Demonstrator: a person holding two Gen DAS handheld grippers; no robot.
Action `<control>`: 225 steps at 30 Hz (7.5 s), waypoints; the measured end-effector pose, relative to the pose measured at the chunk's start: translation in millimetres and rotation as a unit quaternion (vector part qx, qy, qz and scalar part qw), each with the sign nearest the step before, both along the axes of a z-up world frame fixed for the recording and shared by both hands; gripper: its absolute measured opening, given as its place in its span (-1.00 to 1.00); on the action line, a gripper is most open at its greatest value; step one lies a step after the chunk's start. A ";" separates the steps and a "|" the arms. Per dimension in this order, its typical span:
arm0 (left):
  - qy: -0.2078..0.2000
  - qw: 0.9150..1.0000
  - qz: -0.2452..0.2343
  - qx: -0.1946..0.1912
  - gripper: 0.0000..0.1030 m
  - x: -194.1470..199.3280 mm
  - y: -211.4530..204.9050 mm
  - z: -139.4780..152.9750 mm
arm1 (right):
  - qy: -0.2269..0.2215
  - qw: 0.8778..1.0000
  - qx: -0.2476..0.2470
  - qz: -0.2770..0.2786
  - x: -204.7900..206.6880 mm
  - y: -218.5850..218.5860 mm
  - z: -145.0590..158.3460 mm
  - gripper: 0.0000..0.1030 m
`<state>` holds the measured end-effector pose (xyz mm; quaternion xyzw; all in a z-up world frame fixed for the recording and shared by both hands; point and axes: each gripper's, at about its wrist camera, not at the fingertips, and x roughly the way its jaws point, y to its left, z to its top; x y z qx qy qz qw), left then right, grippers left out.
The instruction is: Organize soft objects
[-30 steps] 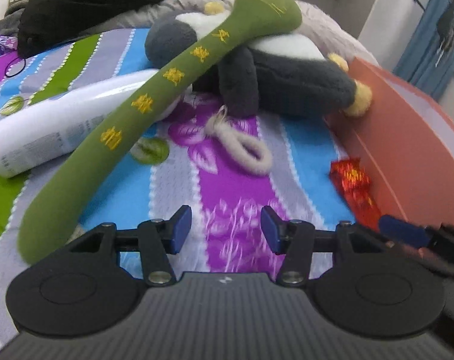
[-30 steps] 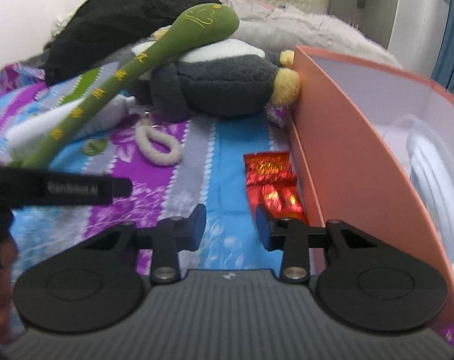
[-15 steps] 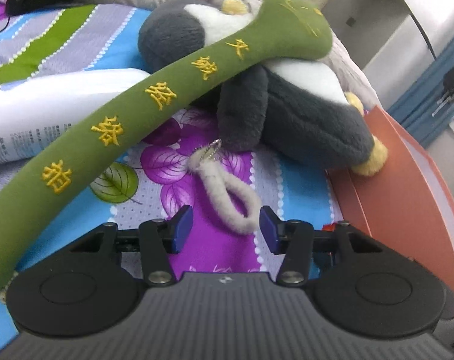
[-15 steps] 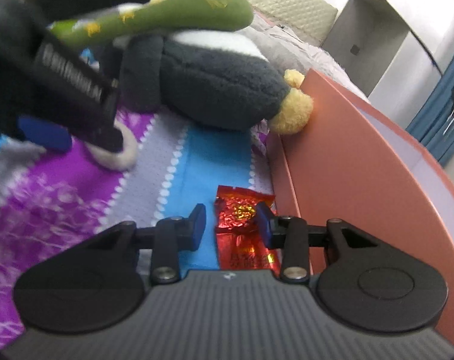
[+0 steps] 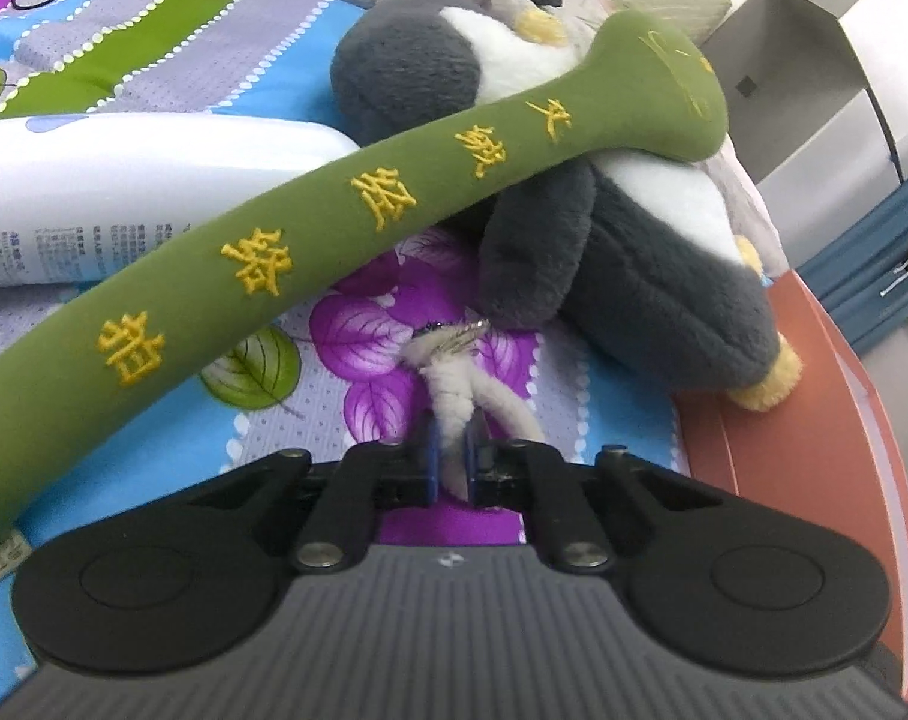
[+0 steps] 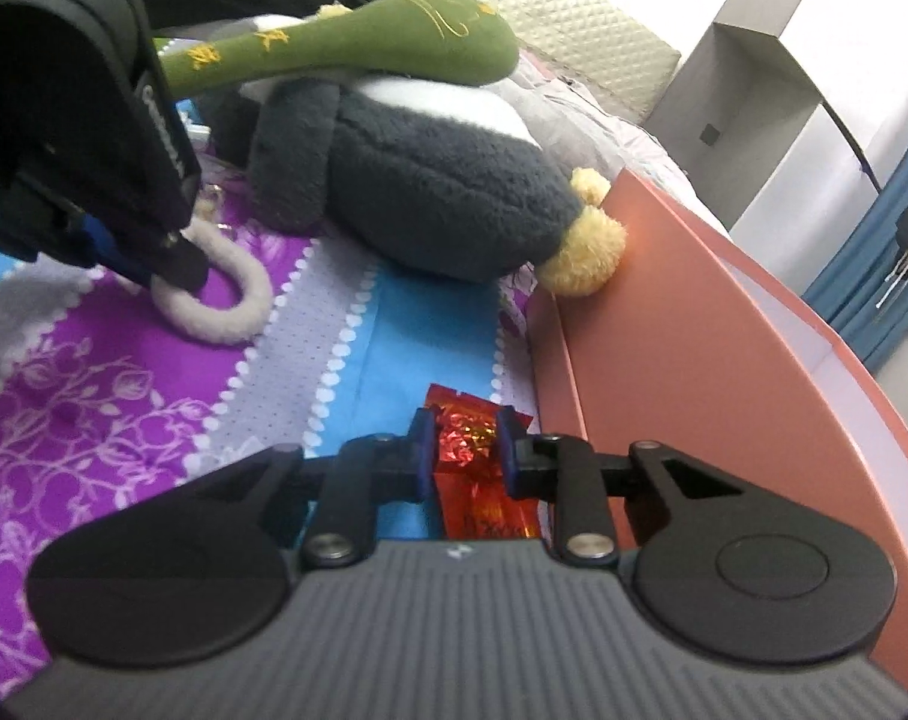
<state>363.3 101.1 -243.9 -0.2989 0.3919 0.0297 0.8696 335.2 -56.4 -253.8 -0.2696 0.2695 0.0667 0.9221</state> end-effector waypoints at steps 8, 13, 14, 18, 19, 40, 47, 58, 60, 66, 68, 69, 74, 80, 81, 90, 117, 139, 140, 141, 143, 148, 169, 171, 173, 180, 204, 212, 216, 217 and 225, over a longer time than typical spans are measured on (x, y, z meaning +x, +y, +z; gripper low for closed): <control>0.004 1.000 -0.014 -0.004 -0.81 -47.1 -0.3 11.7 | 0.006 0.999 0.019 0.037 -34.5 -3.9 28.0 -0.73; 0.007 1.000 -0.015 -0.004 -0.81 -85.7 3.2 20.7 | 0.021 0.997 0.039 0.066 -67.4 -6.3 46.3 -0.93; 0.008 1.000 -0.015 -0.005 -0.81 -95.1 5.2 22.1 | 0.027 0.996 0.045 0.074 -74.8 -6.2 49.2 -0.93; 0.016 1.000 -0.019 -0.006 -0.81 -126.3 9.6 25.1 | 0.062 0.991 0.066 0.102 -100.5 -3.1 53.2 -0.93; 0.019 1.000 -0.018 -0.005 -0.81 -132.4 10.8 24.9 | 0.065 0.989 0.074 0.108 -104.6 -3.2 54.0 -0.93; 0.037 0.999 -0.011 0.036 -0.81 -137.9 12.7 14.1 | 0.131 0.980 0.153 0.001 -30.9 -28.9 12.1 0.24; 0.038 0.998 -0.011 0.042 -0.81 -136.3 12.1 12.5 | 0.142 0.973 0.180 -0.007 -26.1 -35.1 12.6 0.07; 0.018 0.998 -0.025 0.063 -0.81 -149.6 0.6 34.1 | 0.157 0.967 0.202 0.023 -58.0 -32.3 35.5 0.07; 0.014 0.998 -0.026 0.061 -0.81 -155.9 -1.5 39.3 | 0.163 0.964 0.211 0.025 -68.7 -32.7 40.2 0.07; 0.010 0.997 -0.037 0.072 -0.81 -179.6 -12.0 51.9 | 0.171 0.959 0.226 0.027 -103.2 -39.8 55.7 0.07; 0.008 0.997 -0.038 0.071 -0.81 -188.8 -14.7 57.7 | 0.170 0.958 0.231 0.025 -112.1 -44.2 61.2 0.07; 0.006 0.997 -0.037 0.071 -0.81 -193.4 -16.1 61.1 | 0.168 0.957 0.233 0.025 -116.7 -46.5 65.0 0.07; -0.005 0.997 -0.042 0.071 -0.81 -212.8 -26.0 84.9 | 0.163 0.954 0.252 0.023 -134.2 -57.9 85.9 0.07; -0.026 0.995 -0.066 0.075 -0.81 -219.0 -45.8 119.0 | 0.142 0.953 0.267 0.021 -143.4 -68.5 117.8 0.07; -0.032 0.994 -0.071 0.074 -0.81 -218.9 -48.7 125.1 | 0.138 0.953 0.270 0.020 -142.9 -70.3 123.9 0.07; -0.083 0.985 -0.129 0.075 -0.81 -192.2 -80.8 185.2 | 0.071 0.953 0.295 0.004 -134.9 -101.4 189.7 0.07; -0.114 0.955 -0.253 0.105 -0.81 -18.6 -238.4 254.7 | 0.023 0.942 0.323 -0.091 -16.0 -255.9 224.6 0.07; 0.031 0.937 -0.312 0.156 -0.15 72.2 -284.8 138.1 | 0.164 0.933 0.280 -0.156 47.2 -288.1 106.5 0.18; 0.026 0.937 -0.307 0.162 -0.07 68.3 -283.8 142.5 | 0.162 0.934 0.278 -0.154 46.0 -286.8 109.3 0.20; 0.018 0.939 -0.300 0.167 -0.05 64.4 -281.7 147.2 | 0.158 0.936 0.275 -0.153 44.0 -285.5 112.9 0.20; 0.006 0.939 -0.300 0.165 -0.05 57.0 -277.1 159.5 | 0.149 0.936 0.279 -0.152 38.7 -284.7 121.9 0.20; -0.036 0.937 -0.295 0.182 -0.05 27.1 -267.5 202.4 | 0.105 0.937 0.299 -0.149 14.2 -282.7 159.2 0.20; -0.191 0.925 -0.264 0.194 -0.05 -180.6 -206.3 352.1 | -0.064 0.938 0.316 -0.127 -162.1 -242.3 295.5 0.20; -0.197 0.924 -0.264 0.194 -0.05 -199.7 -200.3 354.0 | -0.067 0.940 0.310 -0.123 -178.4 -236.0 298.1 0.20; -0.200 0.925 -0.261 0.189 -0.05 -216.4 -194.5 354.3 | -0.067 0.944 0.301 -0.121 -191.8 -229.9 297.1 0.20; -0.198 0.929 -0.253 0.184 -0.05 -259.1 -182.1 341.5 | -0.064 0.944 0.296 -0.133 -223.5 -218.1 269.2 0.20; -0.133 0.939 -0.261 0.178 -0.05 -269.7 -196.6 241.7 | -0.011 0.939 0.299 -0.168 -238.7 -223.4 200.9 0.20; -0.128 0.942 -0.254 0.177 -0.05 -266.2 -192.6 238.6 | -0.009 0.941 0.293 -0.169 -241.3 -223.3 199.3 0.20; -0.130 0.942 -0.252 0.178 -0.05 -267.1 -191.9 239.7 | -0.008 0.942 0.292 -0.168 -240.9 -221.7 200.1 0.20; -0.131 0.942 -0.252 0.177 -0.05 -266.9 -191.4 240.2 | -0.008 0.942 0.292 -0.166 -240.9 -221.2 200.4 0.20; -0.136 0.943 -0.247 0.179 0.69 -264.8 -189.0 243.8 | -0.015 0.939 0.297 -0.171 -234.8 -226.9 201.3 1.00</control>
